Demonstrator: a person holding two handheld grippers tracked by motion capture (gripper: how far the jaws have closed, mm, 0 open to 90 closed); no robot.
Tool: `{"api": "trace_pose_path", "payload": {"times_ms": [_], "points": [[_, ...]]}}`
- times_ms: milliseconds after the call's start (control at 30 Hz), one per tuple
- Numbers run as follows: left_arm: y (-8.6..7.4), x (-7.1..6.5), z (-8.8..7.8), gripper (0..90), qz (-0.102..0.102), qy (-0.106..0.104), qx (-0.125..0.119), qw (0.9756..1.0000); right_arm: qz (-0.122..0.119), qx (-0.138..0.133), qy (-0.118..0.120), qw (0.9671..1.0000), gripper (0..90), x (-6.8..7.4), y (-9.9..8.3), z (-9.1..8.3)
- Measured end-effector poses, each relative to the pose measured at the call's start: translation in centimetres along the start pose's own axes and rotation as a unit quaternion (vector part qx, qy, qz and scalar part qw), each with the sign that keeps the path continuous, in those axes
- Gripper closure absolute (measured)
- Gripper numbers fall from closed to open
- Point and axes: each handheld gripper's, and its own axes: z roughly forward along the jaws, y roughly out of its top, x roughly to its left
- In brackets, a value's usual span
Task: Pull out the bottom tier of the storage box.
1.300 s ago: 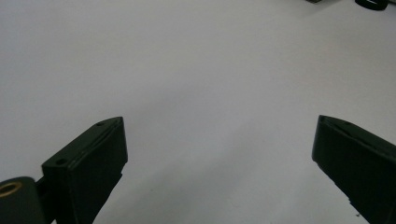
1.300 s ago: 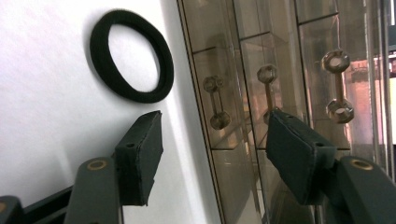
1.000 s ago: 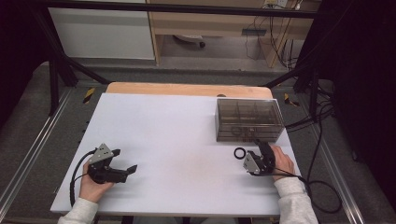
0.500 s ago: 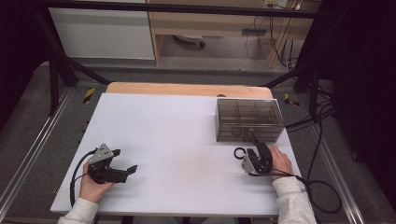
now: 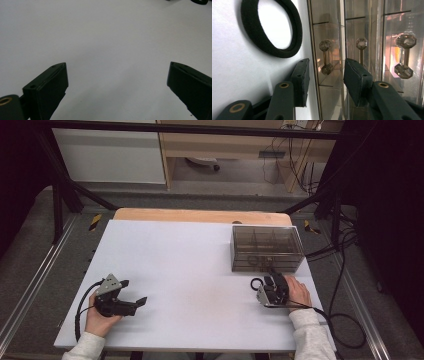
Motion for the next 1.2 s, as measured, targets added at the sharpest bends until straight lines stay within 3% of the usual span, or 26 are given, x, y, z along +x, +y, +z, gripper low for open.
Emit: {"api": "trace_pose_path", "payload": {"times_ms": [300, 500, 1200], "points": [[-0.01, 0.0, 0.01, 3.3, 0.0, 0.001, 0.001, 1.0, -0.006, 0.004, -0.009, 0.9999, 61.3, 0.32, 0.06, 0.37], [-0.02, 0.02, 0.06, 3.3, 0.001, 0.0, 0.001, 1.0, 0.002, 0.004, -0.015, 0.9999, 64.1, 0.5, -0.24, 0.47], [-0.05, 0.0, 0.16, 3.4, 0.001, 0.001, 0.003, 1.0, -0.018, 0.004, -0.032, 0.9993, 71.9, 0.94, -0.23, 0.89]]}}
